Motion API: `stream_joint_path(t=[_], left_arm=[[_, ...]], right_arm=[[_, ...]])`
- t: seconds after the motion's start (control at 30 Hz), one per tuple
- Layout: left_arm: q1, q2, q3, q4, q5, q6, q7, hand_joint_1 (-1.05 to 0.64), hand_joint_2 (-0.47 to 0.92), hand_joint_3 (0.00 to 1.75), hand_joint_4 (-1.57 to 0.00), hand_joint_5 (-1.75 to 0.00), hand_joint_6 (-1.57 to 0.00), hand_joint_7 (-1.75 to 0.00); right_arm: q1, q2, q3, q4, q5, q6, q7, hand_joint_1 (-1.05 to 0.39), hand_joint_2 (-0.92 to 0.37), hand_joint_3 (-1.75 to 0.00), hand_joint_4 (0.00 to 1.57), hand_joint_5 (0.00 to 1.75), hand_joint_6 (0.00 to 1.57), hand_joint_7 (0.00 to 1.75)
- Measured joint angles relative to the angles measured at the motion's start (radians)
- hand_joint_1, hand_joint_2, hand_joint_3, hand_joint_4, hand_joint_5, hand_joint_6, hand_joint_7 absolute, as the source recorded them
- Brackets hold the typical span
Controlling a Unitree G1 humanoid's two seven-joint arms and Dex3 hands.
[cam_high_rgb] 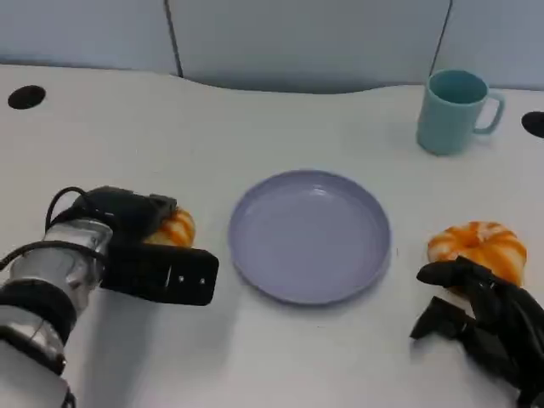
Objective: Grasp the bread from the table and place it into the plate.
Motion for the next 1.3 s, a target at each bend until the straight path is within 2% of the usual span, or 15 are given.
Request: stream_joint_path(t=[0.53, 0.57, 0.63, 0.67, 0.73, 0.77, 0.8, 0.87, 0.97, 1.0, 1.03, 1.07, 1.1, 1.17, 1.3], left_arm=[[-0.038, -0.063, -0.060, 0.100, -0.040, 0.073, 0.073, -0.68, 0.85, 0.00, -0.05, -0.02, -0.13, -0.01], [-0.038, -0.063, -0.064, 0.100, -0.041, 0.074, 0.076, -0.49, 0.86, 0.00, -0.24, -0.06, -0.34, -0.04], [-0.025, -0.063, -0.067, 0.102, -0.043, 0.064, 0.143, -0.37, 0.88, 0.00, -0.37, -0.07, -0.50, -0.04], [-0.017, -0.063, -0.067, 0.102, -0.044, 0.054, 0.181, -0.31, 0.90, 0.03, -0.57, -0.15, -0.68, -0.09], [-0.002, -0.062, -0.066, 0.102, -0.048, 0.034, 0.236, -0.30, 0.92, 0.03, -0.82, -0.31, -0.90, -0.07], [0.005, -0.062, -0.064, 0.102, -0.054, 0.027, 0.253, -0.30, 0.92, 0.03, -0.84, -0.34, -0.93, -0.06], [0.009, -0.062, -0.060, 0.102, -0.063, 0.024, 0.266, -0.31, 0.91, 0.01, -0.88, -0.53, -1.02, -0.04], [0.012, -0.063, -0.060, 0.102, -0.071, 0.024, 0.296, -0.33, 0.86, 0.01, -0.81, -1.14, -1.13, -0.02], [0.018, -0.065, -0.070, 0.103, -0.071, 0.026, 0.347, -0.34, 0.84, 0.00, -0.78, -1.32, -1.16, -0.01], [0.019, -0.065, -0.071, 0.104, -0.071, 0.026, 0.355, -0.32, 0.86, 0.06, -0.75, -1.40, -1.19, -0.03], [0.019, -0.065, -0.073, 0.104, -0.071, 0.026, 0.358, -0.29, 0.89, 0.19, -0.68, -1.57, -1.07, -0.42], [0.020, -0.065, -0.074, 0.104, -0.071, 0.025, 0.370, -0.27, 0.91, 0.28, -0.64, -1.67, -0.78, -1.04], [0.025, -0.065, -0.076, 0.104, -0.071, 0.022, 0.388, -0.27, 0.91, 0.30, -0.62, -1.71, -0.67, -1.26], [0.038, -0.064, -0.078, 0.104, -0.072, 0.014, 0.428, -0.26, 0.92, 0.33, -0.61, -1.74, -0.58, -1.45], [0.047, -0.063, -0.083, 0.105, -0.074, 0.006, 0.446, -0.26, 0.92, 0.34, -0.60, -1.75, -0.55, -1.51]], right_arm=[[0.037, -0.013, -0.002, -0.033, 0.021, 0.010, 0.020, -0.45, -0.92, -0.15, 0.63, 1.47, 0.63, 0.99], [0.039, -0.013, -0.002, -0.035, 0.022, 0.010, 0.021, -0.46, -0.92, -0.15, 0.62, 1.46, 0.64, 1.00], [0.046, -0.013, -0.002, -0.042, 0.028, 0.016, 0.024, -0.46, -0.92, -0.14, 0.62, 1.46, 0.64, 1.00], [0.049, -0.014, -0.003, -0.045, 0.033, 0.019, 0.026, -0.47, -0.92, -0.13, 0.62, 1.46, 0.65, 0.99], [0.056, -0.015, -0.003, -0.054, 0.035, 0.025, 0.027, -0.47, -0.92, -0.13, 0.61, 1.46, 0.65, 0.99], [0.061, -0.015, -0.003, -0.061, 0.035, 0.031, 0.027, -0.47, -0.92, -0.13, 0.61, 1.46, 0.65, 0.98], [0.063, -0.015, -0.003, -0.066, 0.035, 0.035, 0.026, -0.47, -0.92, -0.14, 0.61, 1.46, 0.65, 0.98], [0.067, -0.015, -0.003, -0.070, 0.035, 0.036, 0.026, -0.47, -0.92, -0.14, 0.61, 1.46, 0.65, 0.98], [0.070, -0.015, -0.004, -0.073, 0.035, 0.036, 0.025, -0.47, -0.92, -0.14, 0.61, 1.46, 0.65, 0.98], [0.071, -0.015, -0.004, -0.074, 0.035, 0.036, 0.024, -0.47, -0.92, -0.14, 0.61, 1.46, 0.65, 0.98], [0.071, -0.015, -0.004, -0.075, 0.036, 0.036, 0.024, -0.47, -0.92, -0.15, 0.61, 1.46, 0.65, 0.98], [0.071, -0.015, -0.004, -0.075, 0.035, 0.036, 0.024, -0.47, -0.92, -0.15, 0.61, 1.46, 0.65, 0.98], [0.071, -0.015, -0.004, -0.075, 0.035, 0.036, 0.023, -0.47, -0.92, -0.16, 0.61, 1.46, 0.65, 0.98], [0.071, -0.017, -0.004, -0.074, 0.034, 0.036, 0.023, -0.47, -0.92, -0.16, 0.61, 1.46, 0.65, 0.98], [0.071, -0.019, -0.004, -0.074, 0.034, 0.036, 0.021, -0.47, -0.92, -0.16, 0.61, 1.45, 0.64, 0.98]])
